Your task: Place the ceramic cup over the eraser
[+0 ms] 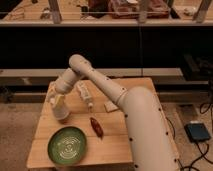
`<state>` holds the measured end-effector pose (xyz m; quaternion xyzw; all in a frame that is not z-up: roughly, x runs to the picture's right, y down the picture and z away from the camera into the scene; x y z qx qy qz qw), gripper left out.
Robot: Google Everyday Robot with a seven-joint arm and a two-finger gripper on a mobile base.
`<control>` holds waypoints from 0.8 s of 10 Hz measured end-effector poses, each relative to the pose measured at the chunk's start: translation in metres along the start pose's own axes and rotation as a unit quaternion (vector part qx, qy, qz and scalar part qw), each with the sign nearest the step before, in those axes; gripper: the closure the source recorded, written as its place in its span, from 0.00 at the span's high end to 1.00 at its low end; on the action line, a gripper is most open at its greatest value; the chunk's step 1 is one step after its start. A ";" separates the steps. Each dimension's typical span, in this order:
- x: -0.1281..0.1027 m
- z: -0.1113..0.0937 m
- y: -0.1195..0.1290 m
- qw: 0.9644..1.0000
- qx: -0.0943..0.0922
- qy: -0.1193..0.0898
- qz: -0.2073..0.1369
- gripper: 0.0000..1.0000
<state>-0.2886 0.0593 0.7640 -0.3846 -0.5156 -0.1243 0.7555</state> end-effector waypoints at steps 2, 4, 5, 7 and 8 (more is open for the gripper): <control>-0.004 -0.001 0.004 1.000 -0.003 -0.004 0.001 0.50; -0.008 0.003 0.010 1.000 -0.011 -0.008 0.001 0.50; -0.009 0.004 0.013 1.000 -0.014 -0.010 0.001 0.50; -0.007 0.005 0.016 1.000 -0.015 -0.011 0.003 0.50; -0.007 0.005 0.018 1.000 -0.017 -0.012 0.004 0.50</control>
